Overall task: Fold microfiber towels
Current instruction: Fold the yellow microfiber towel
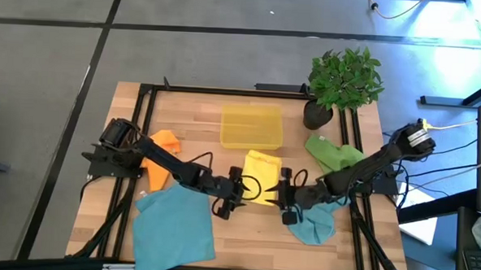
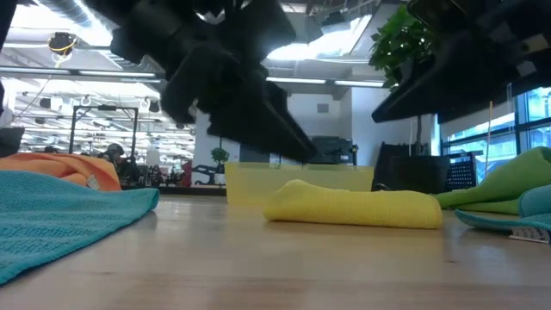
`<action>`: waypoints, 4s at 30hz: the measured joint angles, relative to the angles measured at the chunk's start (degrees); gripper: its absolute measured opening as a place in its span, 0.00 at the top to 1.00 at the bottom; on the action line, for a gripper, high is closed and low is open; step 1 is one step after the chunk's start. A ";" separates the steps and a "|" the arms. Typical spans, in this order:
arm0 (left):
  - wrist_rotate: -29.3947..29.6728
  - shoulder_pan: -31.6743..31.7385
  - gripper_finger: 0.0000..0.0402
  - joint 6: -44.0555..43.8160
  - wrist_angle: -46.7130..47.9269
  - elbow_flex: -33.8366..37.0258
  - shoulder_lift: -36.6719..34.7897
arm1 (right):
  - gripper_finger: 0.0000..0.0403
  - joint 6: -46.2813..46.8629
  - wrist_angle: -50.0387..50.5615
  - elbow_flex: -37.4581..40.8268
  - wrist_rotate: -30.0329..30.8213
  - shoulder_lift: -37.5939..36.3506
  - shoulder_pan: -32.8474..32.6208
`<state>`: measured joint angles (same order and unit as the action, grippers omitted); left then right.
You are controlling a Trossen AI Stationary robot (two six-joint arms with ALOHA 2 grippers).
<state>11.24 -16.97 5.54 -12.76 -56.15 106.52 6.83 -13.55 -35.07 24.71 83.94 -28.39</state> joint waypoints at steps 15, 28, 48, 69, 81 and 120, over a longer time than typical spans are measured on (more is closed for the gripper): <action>9.35 -2.28 0.40 2.72 18.36 -10.02 7.40 | 0.65 0.22 0.05 0.00 4.15 0.00 -3.01; 13.28 -3.17 0.41 4.81 21.23 -9.36 7.19 | 0.65 -1.05 0.18 0.00 4.24 0.00 -2.99; 13.35 -3.20 0.70 7.04 18.94 -9.24 8.56 | 0.65 -0.92 3.07 -0.02 3.73 0.00 -2.96; 11.53 -2.57 0.99 5.51 17.93 -9.12 8.76 | 0.35 -7.34 -4.90 0.66 1.56 13.80 -3.47; 8.77 -1.46 0.99 2.67 17.75 -9.15 8.65 | 0.41 -8.47 2.38 -2.21 9.73 18.16 -6.06; 6.50 -1.58 1.00 -3.01 17.97 -9.23 8.50 | 0.97 -6.59 8.40 -3.50 10.66 18.49 -5.90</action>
<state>17.74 -18.55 2.53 5.21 -65.39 115.02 0.24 -5.15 -38.57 35.37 102.43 -34.29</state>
